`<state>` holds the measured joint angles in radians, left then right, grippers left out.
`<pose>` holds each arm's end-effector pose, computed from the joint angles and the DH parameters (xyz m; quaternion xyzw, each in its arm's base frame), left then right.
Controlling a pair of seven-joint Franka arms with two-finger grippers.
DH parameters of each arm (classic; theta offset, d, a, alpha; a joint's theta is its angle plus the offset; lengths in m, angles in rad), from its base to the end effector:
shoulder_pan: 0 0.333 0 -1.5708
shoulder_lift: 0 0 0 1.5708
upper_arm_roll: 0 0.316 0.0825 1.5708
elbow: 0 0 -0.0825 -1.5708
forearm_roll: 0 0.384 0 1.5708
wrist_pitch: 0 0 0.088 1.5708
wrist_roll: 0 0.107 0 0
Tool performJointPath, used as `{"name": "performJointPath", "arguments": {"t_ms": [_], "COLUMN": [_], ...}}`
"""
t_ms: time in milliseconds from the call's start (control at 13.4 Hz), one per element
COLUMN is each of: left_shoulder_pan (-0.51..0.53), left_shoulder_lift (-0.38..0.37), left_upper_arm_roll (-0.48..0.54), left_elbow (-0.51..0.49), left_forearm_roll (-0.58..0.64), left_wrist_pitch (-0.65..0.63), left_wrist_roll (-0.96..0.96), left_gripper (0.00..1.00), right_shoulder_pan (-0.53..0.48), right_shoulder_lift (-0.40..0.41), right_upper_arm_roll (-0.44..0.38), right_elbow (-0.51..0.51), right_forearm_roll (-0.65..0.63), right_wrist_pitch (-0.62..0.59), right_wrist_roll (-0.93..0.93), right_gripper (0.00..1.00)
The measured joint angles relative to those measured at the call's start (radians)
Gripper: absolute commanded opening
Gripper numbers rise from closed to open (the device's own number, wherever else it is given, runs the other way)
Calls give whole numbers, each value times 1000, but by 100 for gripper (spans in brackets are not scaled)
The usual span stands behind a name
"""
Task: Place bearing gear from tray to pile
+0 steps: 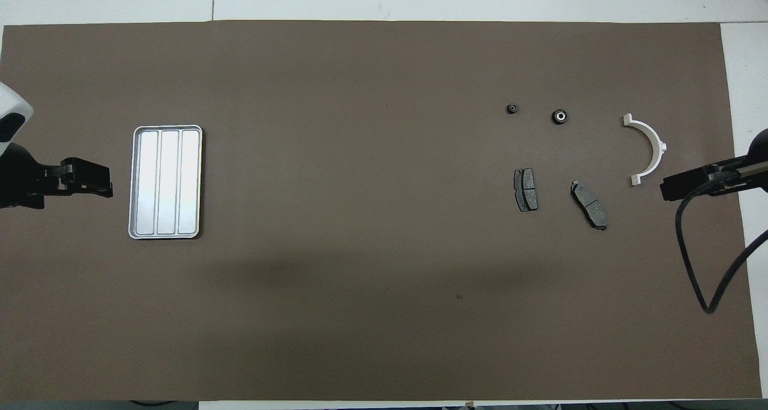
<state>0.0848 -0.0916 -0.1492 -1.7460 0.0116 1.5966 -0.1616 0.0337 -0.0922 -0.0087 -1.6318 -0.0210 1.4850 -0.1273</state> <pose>0.5235 -0.0358 0.5929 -0.9983 -0.0487 0.0278 0.0158 0.5162 0.0103 0.6381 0.9967 0.0755 -0.0278 0.0087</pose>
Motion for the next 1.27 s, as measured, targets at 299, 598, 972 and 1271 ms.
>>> {"name": "performJointPath", "arguments": {"t_ms": [299,598,972,1271], "left_shoulder_pan": [0,0,0,0], "left_shoulder_lift": [0,0,0,0], "left_upper_arm_roll": [0,0,0,0], "left_elbow": [0,0,0,0], "left_forearm_roll": [0,0,0,0], "left_wrist_pitch": [0,0,0,0], "left_wrist_roll": [0,0,0,0], "left_gripper": [100,100,100,100], "right_shoulder_pan": [0,0,-1,-1], "right_shoulder_lift": [-14,-17,-17,-16], "right_upper_arm_roll": [-1,-1,1,8], "right_elbow": [1,3,2,1], "right_forearm_roll": [-4,-5,-5,-4], "right_wrist_pitch": [-35,6,11,11], "right_wrist_roll": [1,5,6,14], "right_gripper": [100,100,100,100]}}
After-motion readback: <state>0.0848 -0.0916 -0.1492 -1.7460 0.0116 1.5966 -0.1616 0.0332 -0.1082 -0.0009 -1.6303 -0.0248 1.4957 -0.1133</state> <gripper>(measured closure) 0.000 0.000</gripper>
